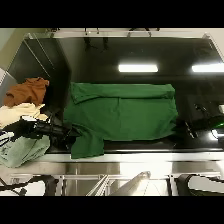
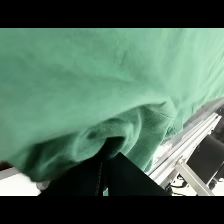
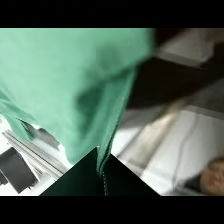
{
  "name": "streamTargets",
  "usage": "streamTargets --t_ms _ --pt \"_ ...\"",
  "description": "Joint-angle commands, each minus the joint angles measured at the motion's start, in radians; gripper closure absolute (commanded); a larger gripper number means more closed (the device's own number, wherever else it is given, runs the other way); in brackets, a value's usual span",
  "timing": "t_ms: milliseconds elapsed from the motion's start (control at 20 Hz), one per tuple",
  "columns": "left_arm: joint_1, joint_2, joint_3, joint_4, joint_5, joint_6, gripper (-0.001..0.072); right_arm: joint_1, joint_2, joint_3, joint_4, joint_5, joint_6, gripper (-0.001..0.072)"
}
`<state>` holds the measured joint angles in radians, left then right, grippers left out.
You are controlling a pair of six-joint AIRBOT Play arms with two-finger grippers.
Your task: Fold the shirts.
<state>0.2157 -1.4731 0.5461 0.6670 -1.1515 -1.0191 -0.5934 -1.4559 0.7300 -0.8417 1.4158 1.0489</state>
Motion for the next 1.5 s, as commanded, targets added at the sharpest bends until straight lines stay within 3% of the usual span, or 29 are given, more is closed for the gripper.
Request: streamTargets --t_ms 0,150,300,400,500,700,800,1150,1450 --pt "0.036 -0.007 0.003 -0.005 -0.009 0.009 0.0688 -0.069 0.005 -0.012 -0.126 0.031 0.082 0.0696" --pt "0.066 -0.007 0.003 -0.01 -0.059 0.009 0.0688 -0.105 0.037 -0.014 -0.102 0.101 0.118 0.0697" --pt "0.084 0.033 0.003 -0.016 -0.183 0.035 0.0688 -0.134 0.157 -0.014 0.083 0.121 0.117 0.0696" --pt "0.084 0.126 0.003 -0.067 -0.227 0.056 0.0688 -0.136 0.264 -0.013 0.259 0.114 0.043 0.069" --pt "0.084 0.224 0.038 -0.162 -0.237 0.065 0.0688 -0.106 0.312 -0.012 0.339 0.102 -0.01 0.0688" --pt "0.033 0.269 0.291 -0.218 -0.201 0.036 0.0688 0.014 0.242 0.014 0.518 0.005 -0.126 0.0689" --pt "0.005 0.182 0.454 -0.216 -0.192 0.021 0.0687 0.076 0.158 0.09 0.555 -0.061 -0.172 0.0689" --pt "-0.038 -0.282 0.875 -0.216 -0.178 -0.006 0.0688 0.16 -0.229 0.398 0.555 -0.203 -0.188 0.0689" --pt "-0.042 -0.548 1.082 -0.213 -0.231 -0.072 0.0691 0.154 -0.43 0.432 0.529 -0.239 -0.2 0.0689"
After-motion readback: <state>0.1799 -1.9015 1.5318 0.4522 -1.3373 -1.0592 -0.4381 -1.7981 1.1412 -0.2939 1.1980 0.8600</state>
